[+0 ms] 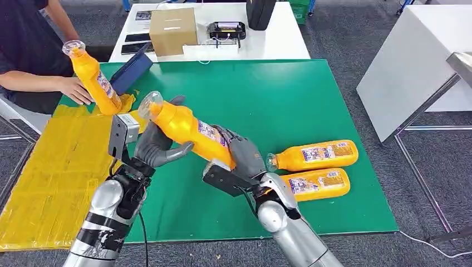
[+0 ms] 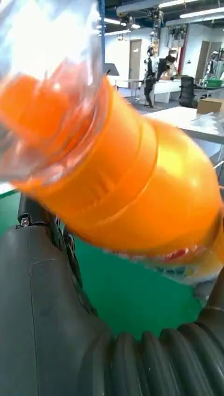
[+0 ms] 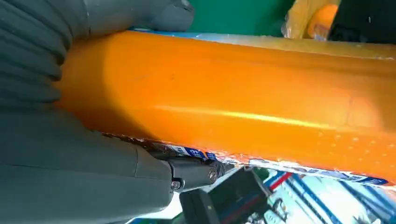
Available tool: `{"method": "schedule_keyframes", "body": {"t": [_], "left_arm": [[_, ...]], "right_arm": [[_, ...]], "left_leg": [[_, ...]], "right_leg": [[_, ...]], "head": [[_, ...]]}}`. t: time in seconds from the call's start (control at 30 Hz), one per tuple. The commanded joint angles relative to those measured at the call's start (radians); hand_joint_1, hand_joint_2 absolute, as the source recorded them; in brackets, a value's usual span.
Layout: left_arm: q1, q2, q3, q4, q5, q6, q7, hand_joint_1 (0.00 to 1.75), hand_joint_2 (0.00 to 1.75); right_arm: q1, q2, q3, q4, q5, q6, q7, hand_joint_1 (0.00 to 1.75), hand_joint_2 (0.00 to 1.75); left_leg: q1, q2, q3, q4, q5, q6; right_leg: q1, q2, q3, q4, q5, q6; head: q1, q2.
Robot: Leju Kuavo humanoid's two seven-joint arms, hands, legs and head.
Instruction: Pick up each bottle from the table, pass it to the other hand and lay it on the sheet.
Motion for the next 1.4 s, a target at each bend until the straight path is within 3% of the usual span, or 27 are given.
{"method": "schedule_keyframes", "body": {"t": [0.03,0.27,0.3,0.33,0.93,0.97,1.0,1.1,1.23,1.37,1.4], "left_arm": [[-0.020,0.026,-0.041,0.019,0.031,-0.038,0.008,0.00,1.75],[-0.040,0.036,-0.062,0.051,0.053,-0.090,-0.015,0.00,1.75],[-0.043,0.036,-0.061,0.055,0.053,-0.092,-0.019,1.61,1.75],[-0.043,0.037,-0.058,0.055,0.058,-0.100,-0.027,1.75,1.75],[-0.033,0.048,-0.040,0.022,0.002,-0.100,-0.072,1.75,1.75],[-0.035,0.052,-0.033,0.018,-0.027,-0.082,-0.077,1.75,1.75],[-0.037,0.055,-0.029,0.018,-0.036,-0.076,-0.079,1.75,1.75],[-0.047,0.065,-0.024,0.010,-0.163,-0.003,-0.114,1.75,1.75],[-0.085,0.118,0.034,0.032,-0.629,0.207,-0.150,1.75,1.75],[-0.082,0.115,0.077,0.040,-0.687,0.189,-0.178,1.75,1.75],[-0.084,0.142,0.062,0.046,-0.825,0.265,-0.164,1.75,1.75]], "right_arm": [[-0.088,-0.010,0.217,0.072,0.049,0.081,0.019,1.75,1.75],[-0.165,0.004,0.343,0.127,0.019,0.159,0.039,1.75,1.75],[-0.168,0.006,0.351,0.124,0.015,0.161,0.042,1.75,1.75],[-0.173,0.005,0.359,0.123,0.007,0.162,0.048,1.75,1.75],[-0.139,-0.013,0.312,0.112,0.015,0.112,0.078,1.75,1.75],[-0.129,-0.017,0.298,0.103,0.023,0.101,0.084,0.23,1.75],[-0.128,-0.024,0.294,0.100,0.032,0.093,0.091,0.00,1.75],[-0.108,-0.029,0.256,0.074,0.051,0.065,0.110,0.00,1.75],[-0.016,-0.089,0.118,-0.086,0.093,0.040,0.121,0.00,1.75],[0.009,-0.092,0.082,-0.124,0.105,0.073,0.111,0.00,1.75],[0.022,-0.098,0.069,-0.144,0.107,0.070,0.109,0.00,1.75]], "left_leg": [[0.002,0.002,0.004,0.001,-0.003,-0.002],[0.002,0.001,0.006,0.001,-0.003,-0.002],[0.002,0.000,0.004,0.000,-0.001,-0.002],[0.002,0.000,0.005,0.001,-0.002,-0.002],[0.002,-0.002,0.005,0.000,-0.002,-0.002],[0.002,-0.002,0.006,0.001,-0.003,-0.002],[0.002,-0.002,0.003,0.000,-0.001,-0.001],[0.003,-0.003,0.006,0.001,-0.003,-0.002],[0.002,-0.004,0.002,0.001,-0.001,-0.002],[0.003,-0.003,0.004,0.002,-0.003,-0.002],[0.002,-0.002,0.003,0.001,-0.002,-0.002]], "right_leg": [[0.001,0.007,0.004,0.000,-0.001,-0.002],[0.001,0.007,0.005,0.000,-0.002,-0.002],[0.001,0.004,0.003,-0.001,-0.001,-0.002],[0.001,0.006,0.005,0.000,-0.002,-0.002],[0.001,0.004,0.005,-0.001,-0.002,-0.002],[0.001,0.004,0.006,-0.001,-0.003,-0.002],[0.001,0.003,0.003,-0.001,-0.001,-0.002],[0.001,0.003,0.006,0.000,-0.003,-0.002],[0.001,0.001,0.003,0.000,-0.002,-0.002],[0.002,0.003,0.005,0.000,-0.003,-0.002],[0.001,0.003,0.003,0.000,-0.002,-0.002]], "head": [[0.000,0.000],[0.000,0.000],[0.000,0.000],[0.000,0.000],[0.000,0.000],[0.000,0.000],[0.000,0.000],[0.000,0.000],[0.000,0.000],[0.000,0.000],[0.000,0.000]]}}
